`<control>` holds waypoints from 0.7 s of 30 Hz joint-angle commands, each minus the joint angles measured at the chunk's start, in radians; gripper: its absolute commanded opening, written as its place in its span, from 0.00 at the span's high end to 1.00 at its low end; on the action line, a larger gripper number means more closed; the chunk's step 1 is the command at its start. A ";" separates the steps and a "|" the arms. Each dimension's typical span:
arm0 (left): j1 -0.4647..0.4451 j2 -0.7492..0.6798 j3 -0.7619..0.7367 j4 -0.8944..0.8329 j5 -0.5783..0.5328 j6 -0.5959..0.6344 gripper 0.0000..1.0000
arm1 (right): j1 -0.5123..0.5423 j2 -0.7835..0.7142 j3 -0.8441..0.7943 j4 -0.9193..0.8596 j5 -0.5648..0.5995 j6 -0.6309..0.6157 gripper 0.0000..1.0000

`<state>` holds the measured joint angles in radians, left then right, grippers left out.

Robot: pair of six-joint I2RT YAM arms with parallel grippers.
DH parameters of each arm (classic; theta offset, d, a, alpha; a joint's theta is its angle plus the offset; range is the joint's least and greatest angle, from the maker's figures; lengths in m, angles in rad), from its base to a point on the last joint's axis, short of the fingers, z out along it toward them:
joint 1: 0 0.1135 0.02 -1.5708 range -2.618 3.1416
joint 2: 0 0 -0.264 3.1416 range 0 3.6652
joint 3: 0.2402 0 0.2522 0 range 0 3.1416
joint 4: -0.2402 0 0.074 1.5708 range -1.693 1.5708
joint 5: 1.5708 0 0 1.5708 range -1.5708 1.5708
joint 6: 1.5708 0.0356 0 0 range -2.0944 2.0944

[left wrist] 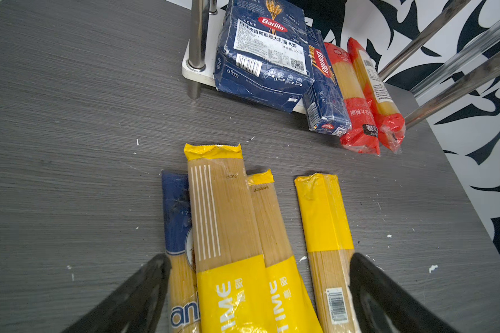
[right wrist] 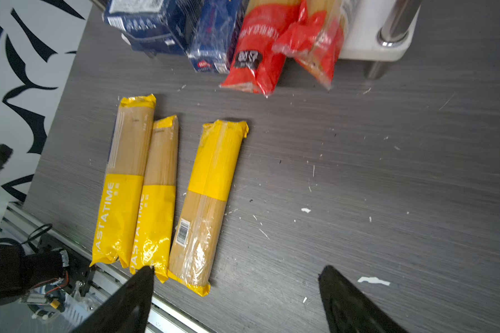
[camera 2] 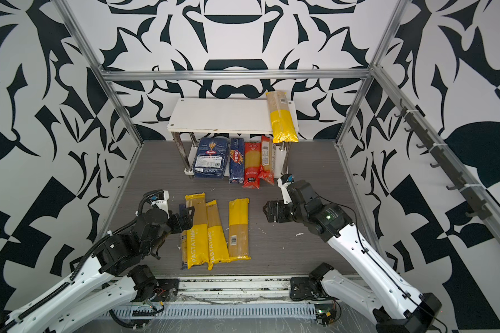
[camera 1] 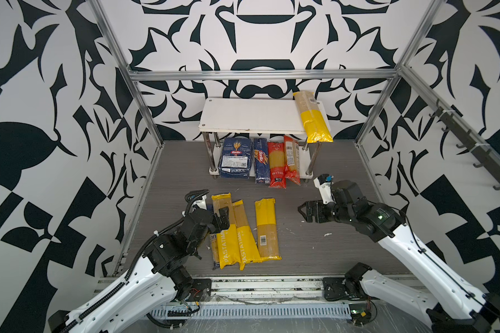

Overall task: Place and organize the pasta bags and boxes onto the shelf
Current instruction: 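Withdraw the right gripper and lower it onto the next yellow bag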

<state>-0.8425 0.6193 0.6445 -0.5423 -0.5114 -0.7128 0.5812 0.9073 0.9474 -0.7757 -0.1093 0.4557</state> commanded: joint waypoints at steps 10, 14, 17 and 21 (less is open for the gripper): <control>0.003 0.082 -0.001 0.045 -0.001 -0.022 0.01 | 0.073 0.038 -0.189 0.184 -0.010 0.106 0.08; 0.005 0.092 -0.004 0.053 -0.004 -0.024 0.01 | 0.114 0.066 -0.217 0.221 0.013 0.120 0.08; 0.003 0.101 -0.005 0.061 -0.008 -0.024 0.01 | 0.147 0.098 -0.243 0.271 0.018 0.143 0.08; 0.004 0.126 -0.004 0.077 0.000 -0.018 0.01 | 0.192 0.165 -0.267 0.338 0.019 0.172 0.08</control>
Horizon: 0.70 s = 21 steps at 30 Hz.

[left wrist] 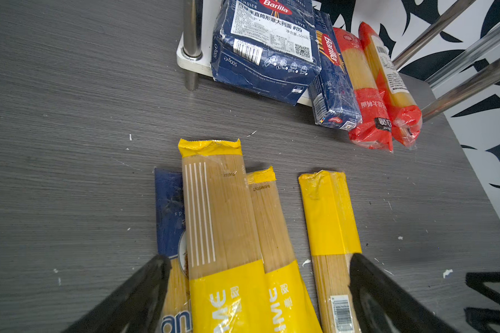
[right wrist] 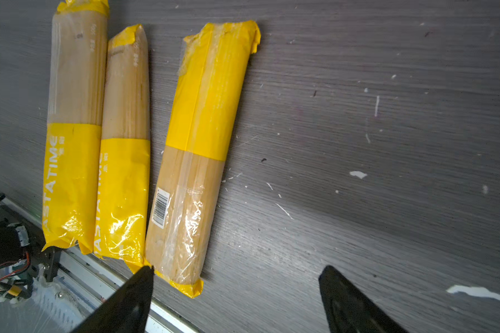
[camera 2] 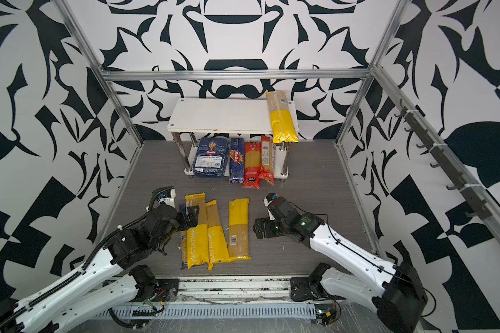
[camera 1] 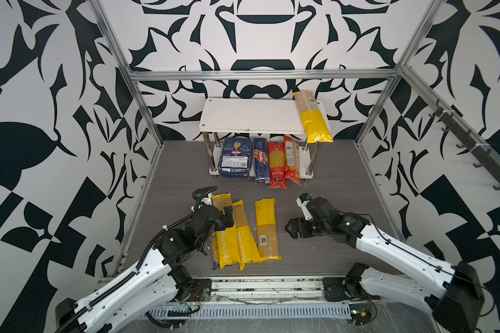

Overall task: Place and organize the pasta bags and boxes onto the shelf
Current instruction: 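Withdraw the right gripper and lower it onto the next yellow bag, then grasp the yellow bag with the right gripper and drag it away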

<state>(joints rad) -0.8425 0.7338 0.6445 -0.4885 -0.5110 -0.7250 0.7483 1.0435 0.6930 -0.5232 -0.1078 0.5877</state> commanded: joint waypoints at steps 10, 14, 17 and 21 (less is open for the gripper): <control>0.003 0.071 0.010 0.041 0.010 0.024 0.01 | 0.178 0.226 0.028 0.164 0.085 0.082 0.08; 0.003 0.075 0.007 0.047 0.013 0.028 0.01 | 0.239 0.308 0.064 0.187 0.111 0.101 0.08; 0.003 0.070 0.003 0.047 0.012 0.034 0.01 | 0.285 0.378 0.110 0.184 0.137 0.111 0.08; 0.004 0.053 -0.007 0.046 0.014 0.038 0.01 | 0.329 0.468 0.165 0.187 0.148 0.120 0.08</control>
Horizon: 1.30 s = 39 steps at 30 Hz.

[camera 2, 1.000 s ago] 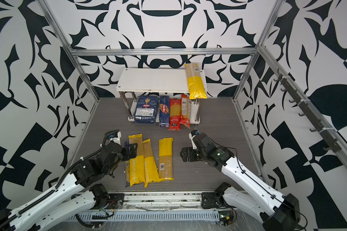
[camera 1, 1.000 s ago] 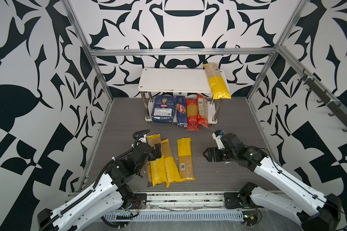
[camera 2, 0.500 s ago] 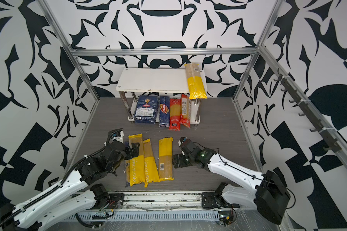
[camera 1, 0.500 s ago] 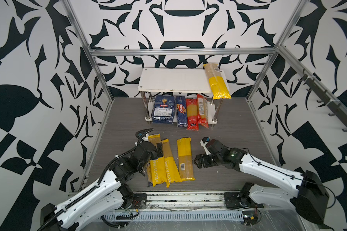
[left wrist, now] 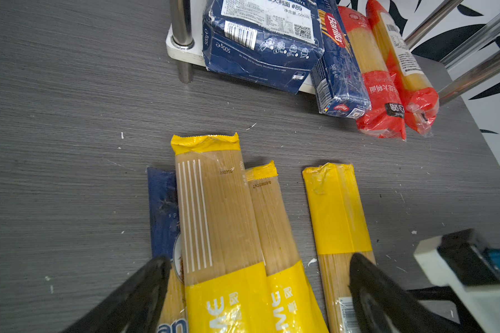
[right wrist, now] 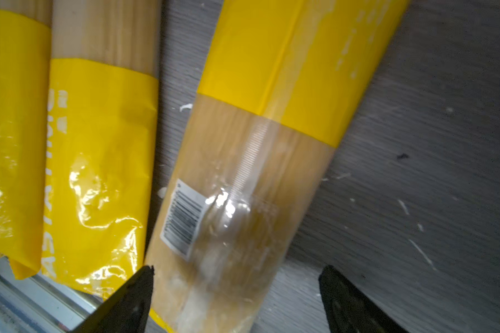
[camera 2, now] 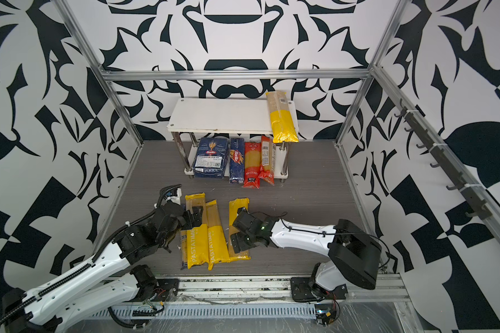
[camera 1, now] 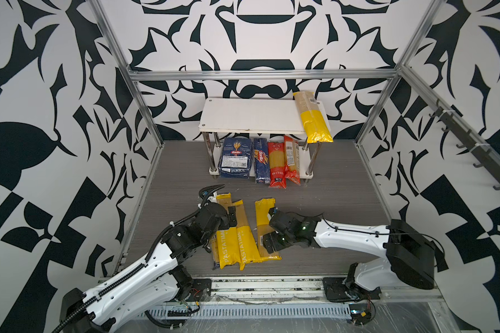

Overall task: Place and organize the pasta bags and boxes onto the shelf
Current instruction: 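Grasp the yellow bag with the right gripper and drag it away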

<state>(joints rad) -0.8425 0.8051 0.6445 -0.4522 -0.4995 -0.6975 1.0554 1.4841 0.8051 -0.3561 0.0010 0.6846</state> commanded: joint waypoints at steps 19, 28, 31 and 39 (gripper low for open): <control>0.005 -0.182 -0.086 -0.037 -0.024 0.015 0.01 | 0.075 0.320 0.261 -0.202 0.183 0.064 0.08; 0.005 -0.198 -0.089 -0.047 -0.025 0.016 0.01 | 0.075 0.373 0.230 -0.209 0.179 0.114 0.22; 0.006 -0.199 -0.087 -0.046 -0.024 0.016 0.01 | 0.074 0.367 0.204 -0.195 0.171 0.116 0.34; 0.005 -0.180 -0.070 -0.053 -0.022 0.013 0.01 | 0.045 0.314 0.132 -0.123 0.136 0.098 0.62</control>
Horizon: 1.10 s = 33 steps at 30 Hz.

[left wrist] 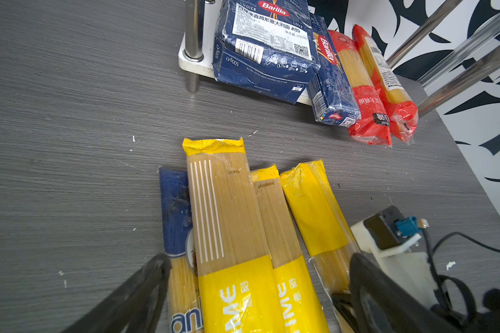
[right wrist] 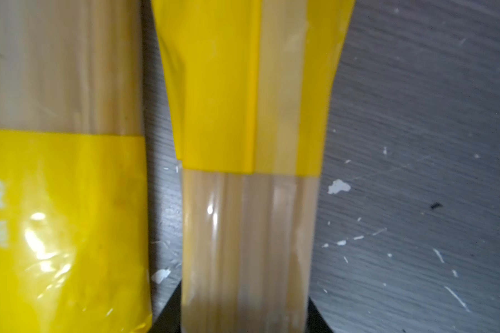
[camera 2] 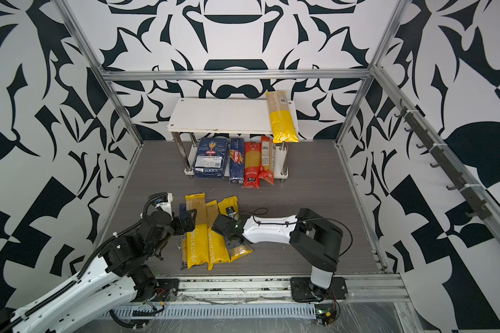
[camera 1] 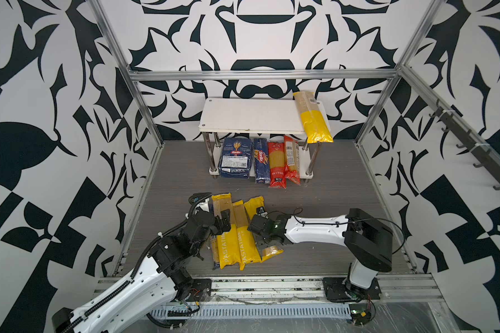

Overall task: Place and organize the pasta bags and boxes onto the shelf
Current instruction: 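Grasp the yellow bag with the right gripper and drag it away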

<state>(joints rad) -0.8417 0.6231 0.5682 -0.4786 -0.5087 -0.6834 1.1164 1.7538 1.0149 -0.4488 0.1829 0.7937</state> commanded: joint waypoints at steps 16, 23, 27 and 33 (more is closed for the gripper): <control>0.004 0.041 0.062 -0.047 -0.012 -0.029 0.01 | -0.129 -0.140 -0.256 0.173 -0.248 -0.034 0.89; 0.004 0.093 0.093 -0.036 -0.003 -0.030 0.01 | -0.184 -0.236 -0.313 0.201 -0.299 -0.040 0.94; 0.004 0.123 0.108 -0.025 -0.001 -0.030 0.01 | -0.228 -0.311 -0.353 0.232 -0.362 -0.039 1.00; 0.004 0.162 0.125 -0.006 0.006 -0.027 0.01 | -0.258 -0.414 -0.359 0.223 -0.438 -0.047 1.00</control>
<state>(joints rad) -0.8417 0.7746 0.6632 -0.4969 -0.5068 -0.7036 0.8650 1.4029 0.6491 -0.2150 -0.1951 0.7540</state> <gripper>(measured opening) 0.992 0.421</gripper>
